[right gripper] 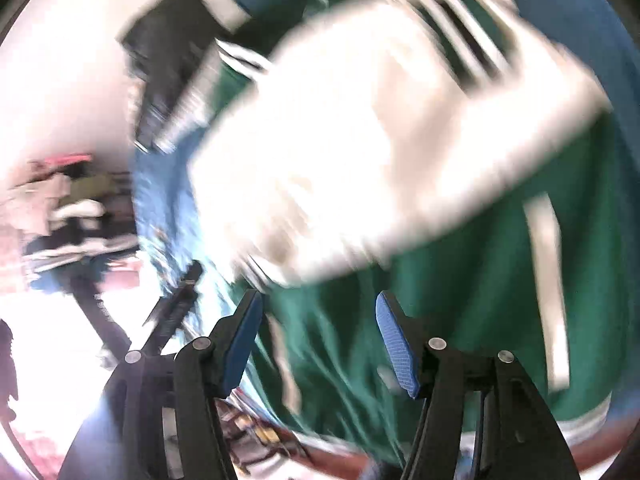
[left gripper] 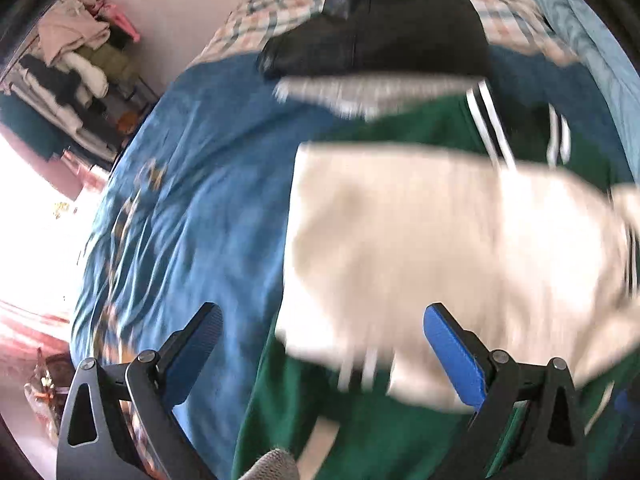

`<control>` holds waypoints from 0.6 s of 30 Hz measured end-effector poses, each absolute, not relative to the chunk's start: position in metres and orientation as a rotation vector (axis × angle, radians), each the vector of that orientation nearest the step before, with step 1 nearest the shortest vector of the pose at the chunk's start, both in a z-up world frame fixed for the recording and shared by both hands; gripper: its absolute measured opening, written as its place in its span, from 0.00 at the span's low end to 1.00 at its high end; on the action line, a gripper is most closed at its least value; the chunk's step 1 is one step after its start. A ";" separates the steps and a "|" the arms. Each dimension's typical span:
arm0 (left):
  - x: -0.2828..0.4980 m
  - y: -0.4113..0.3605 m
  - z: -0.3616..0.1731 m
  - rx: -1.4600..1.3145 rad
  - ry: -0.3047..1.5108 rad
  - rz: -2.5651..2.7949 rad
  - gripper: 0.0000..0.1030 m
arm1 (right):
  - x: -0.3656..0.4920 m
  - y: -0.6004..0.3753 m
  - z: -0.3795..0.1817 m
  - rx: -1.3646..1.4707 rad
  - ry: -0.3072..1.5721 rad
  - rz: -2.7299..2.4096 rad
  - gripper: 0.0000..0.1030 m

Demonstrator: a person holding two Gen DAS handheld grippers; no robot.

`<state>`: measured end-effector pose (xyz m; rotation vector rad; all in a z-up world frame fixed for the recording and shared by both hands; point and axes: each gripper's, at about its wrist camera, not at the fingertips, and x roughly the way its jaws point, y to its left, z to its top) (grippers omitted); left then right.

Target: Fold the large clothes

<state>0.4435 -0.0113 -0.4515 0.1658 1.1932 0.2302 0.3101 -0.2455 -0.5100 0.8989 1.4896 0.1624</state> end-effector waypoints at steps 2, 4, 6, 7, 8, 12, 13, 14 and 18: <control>0.488 -0.017 -0.465 0.217 1.183 0.270 1.00 | 0.369 -0.246 -0.507 0.852 1.440 0.184 0.49; 0.518 -0.022 -0.485 0.285 1.184 0.320 1.00 | 0.424 -0.249 -0.515 0.820 1.422 0.218 0.39; 0.544 -0.022 -0.508 0.316 1.208 0.349 1.00 | 0.473 -0.248 -0.533 0.785 1.434 0.253 0.39; 0.555 -0.021 -0.521 0.330 1.222 0.371 1.00 | 0.502 -0.236 -0.548 0.765 1.444 0.268 0.39; 0.564 -0.018 -0.533 0.337 1.241 0.385 1.00 | 0.520 -0.232 -0.560 0.750 1.453 0.276 0.40; 0.581 -0.014 -0.549 0.319 1.254 0.400 1.00 | 0.584 -0.205 -0.622 0.663 1.565 0.336 0.42; 0.583 -0.014 -0.549 0.319 1.250 0.399 1.00 | 0.594 -0.197 -0.635 0.636 1.588 0.350 0.42; 0.584 -0.012 -0.548 0.319 1.246 0.397 1.00 | 0.600 -0.191 -0.648 0.599 1.622 0.353 0.42; 0.590 -0.007 -0.538 0.333 1.211 0.408 1.00 | 0.611 -0.166 -0.657 0.514 1.594 0.491 0.03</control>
